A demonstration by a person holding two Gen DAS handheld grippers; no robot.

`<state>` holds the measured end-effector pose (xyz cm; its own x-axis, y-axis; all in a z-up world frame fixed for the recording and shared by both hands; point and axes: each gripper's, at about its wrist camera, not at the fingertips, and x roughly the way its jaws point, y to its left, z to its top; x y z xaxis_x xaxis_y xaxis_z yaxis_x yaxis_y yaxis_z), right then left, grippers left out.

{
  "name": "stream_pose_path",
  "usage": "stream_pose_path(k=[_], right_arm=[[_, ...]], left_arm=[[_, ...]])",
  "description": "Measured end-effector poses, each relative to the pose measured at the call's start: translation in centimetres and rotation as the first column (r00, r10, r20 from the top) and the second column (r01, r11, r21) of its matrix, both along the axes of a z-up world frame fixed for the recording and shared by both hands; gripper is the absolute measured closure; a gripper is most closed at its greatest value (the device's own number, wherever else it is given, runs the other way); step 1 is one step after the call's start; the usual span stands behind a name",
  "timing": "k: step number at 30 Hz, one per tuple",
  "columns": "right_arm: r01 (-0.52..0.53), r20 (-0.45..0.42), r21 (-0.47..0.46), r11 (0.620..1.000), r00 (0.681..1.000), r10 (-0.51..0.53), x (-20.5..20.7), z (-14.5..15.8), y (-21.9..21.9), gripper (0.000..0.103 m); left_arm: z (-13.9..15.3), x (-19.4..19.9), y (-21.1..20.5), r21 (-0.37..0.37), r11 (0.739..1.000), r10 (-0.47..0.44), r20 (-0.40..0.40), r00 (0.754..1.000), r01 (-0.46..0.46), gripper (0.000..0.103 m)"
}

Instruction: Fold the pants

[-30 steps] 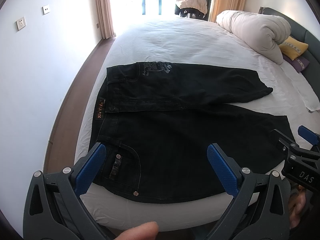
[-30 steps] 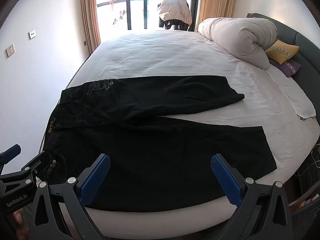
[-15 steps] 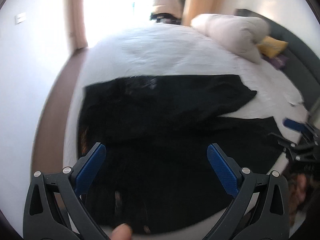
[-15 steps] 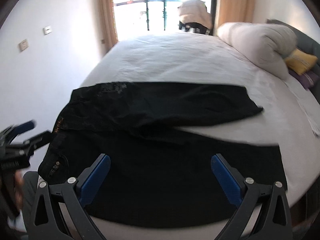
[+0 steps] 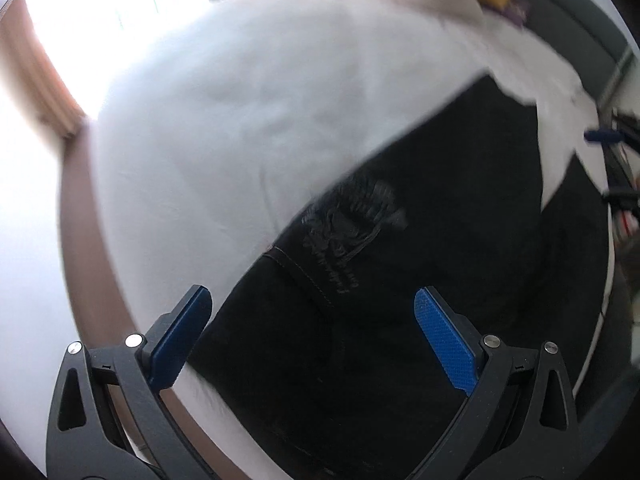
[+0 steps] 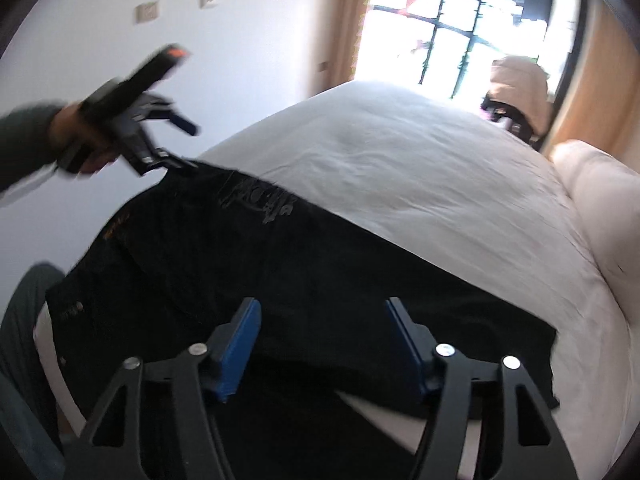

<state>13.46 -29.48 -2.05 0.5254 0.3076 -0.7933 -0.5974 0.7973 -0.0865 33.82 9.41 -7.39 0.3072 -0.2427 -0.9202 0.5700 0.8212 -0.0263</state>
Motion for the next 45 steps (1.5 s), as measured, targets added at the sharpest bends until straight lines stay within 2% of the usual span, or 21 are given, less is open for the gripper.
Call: stream_pose_path(k=[3, 5, 8, 10, 12, 13, 14, 15, 16, 19, 22, 24, 26, 29, 32, 38, 45], right_arm=[[-0.048, -0.041, 0.001, 0.999, 0.998, 0.048, 2.4, -1.7, 0.0, 0.043], [-0.058, -0.068, 0.002, 0.998, 0.996, 0.058, 4.0, -2.7, 0.1, 0.047], [-0.064, -0.096, 0.028, 0.998, 0.993, 0.067, 6.1, -3.8, -0.2, 0.048], [-0.068, -0.114, 0.045, 0.997, 0.991, 0.073, 7.2, -4.2, -0.3, 0.048], [-0.074, -0.124, 0.058, 0.996, 0.989, 0.081, 8.0, -4.4, -0.3, 0.048], [-0.076, -0.127, 0.060, 0.995, 0.988, 0.084, 8.2, -4.5, -0.2, 0.048], [-0.080, -0.131, 0.060, 0.995, 0.988, 0.087, 8.8, -4.6, -0.1, 0.048], [-0.083, -0.133, 0.055, 0.995, 0.987, 0.090, 9.3, -4.8, 0.0, 0.048], [-0.087, -0.134, 0.047, 0.995, 0.987, 0.092, 9.9, -5.0, 0.2, 0.049], [-0.107, -0.140, 0.014, 0.994, 0.984, 0.108, 11.3, -5.5, 1.1, 0.053], [-0.136, -0.142, -0.014, 0.991, 0.981, 0.133, 12.7, -5.9, 1.9, 0.055], [-0.159, -0.150, -0.037, 0.987, 0.977, 0.151, 13.8, -6.2, 2.6, 0.060], [-0.199, -0.164, -0.065, 0.978, 0.969, 0.186, 14.8, -6.6, 3.4, 0.062], [-0.248, -0.184, -0.110, 0.963, 0.957, 0.225, 16.4, -7.5, 4.8, 0.071], [-0.280, -0.201, -0.095, 0.955, 0.945, 0.257, 17.6, -7.6, 5.9, 0.071], [-0.381, -0.240, -0.153, 0.912, 0.910, 0.339, 17.9, -8.7, 7.8, 0.071], [-0.424, -0.289, -0.187, 0.886, 0.886, 0.363, 18.2, -9.5, 8.3, 0.071]], left_arm=[[-2.3, 2.0, -0.9, 0.019, 0.996, -0.081, -0.049, 0.995, 0.082, 0.004], [-3.9, 3.6, -0.9, 0.036, 0.994, -0.098, -0.090, 0.991, 0.102, 0.024], [-5.3, 5.3, -0.3, 0.032, 0.994, -0.102, -0.153, 0.983, 0.108, 0.038], [-5.8, 6.0, -0.2, 0.014, 0.993, -0.112, -0.180, 0.977, 0.116, 0.042], [-6.1, 6.5, -0.4, 0.001, 0.993, -0.117, -0.209, 0.971, 0.120, 0.052], [-6.3, 6.6, -0.4, -0.004, 0.992, -0.123, -0.221, 0.967, 0.125, 0.064], [-6.1, 6.4, -0.6, -0.003, 0.992, -0.125, -0.221, 0.967, 0.128, 0.074], [-6.3, 6.5, -0.6, 0.000, 0.992, -0.122, -0.218, 0.968, 0.125, 0.076], [-6.2, 6.4, -0.5, -0.007, 0.993, -0.120, -0.218, 0.968, 0.121, 0.084], [-5.6, 5.5, -0.6, -0.002, 0.993, -0.112, -0.182, 0.977, 0.114, 0.093], [-4.2, 3.8, -0.7, 0.010, 0.994, -0.103, -0.112, 0.988, 0.105, 0.096], [-3.0, 2.0, -1.0, 0.032, 0.994, -0.104, -0.042, 0.994, 0.105, 0.096], [-2.4, 0.8, -1.3, 0.048, 0.992, -0.117, 0.000, 0.993, 0.117, 0.096], [-1.7, -0.8, -1.7, 0.064, 0.990, -0.132, 0.055, 0.990, 0.128, 0.096], [-1.0, -2.4, -1.9, 0.072, 0.988, -0.144, 0.099, 0.985, 0.137, 0.096], [-0.6, -4.0, -2.1, 0.078, 0.986, -0.158, 0.131, 0.979, 0.149, 0.096], [0.2, -5.5, -2.0, 0.083, 0.983, -0.176, 0.156, 0.972, 0.164, 0.096]])
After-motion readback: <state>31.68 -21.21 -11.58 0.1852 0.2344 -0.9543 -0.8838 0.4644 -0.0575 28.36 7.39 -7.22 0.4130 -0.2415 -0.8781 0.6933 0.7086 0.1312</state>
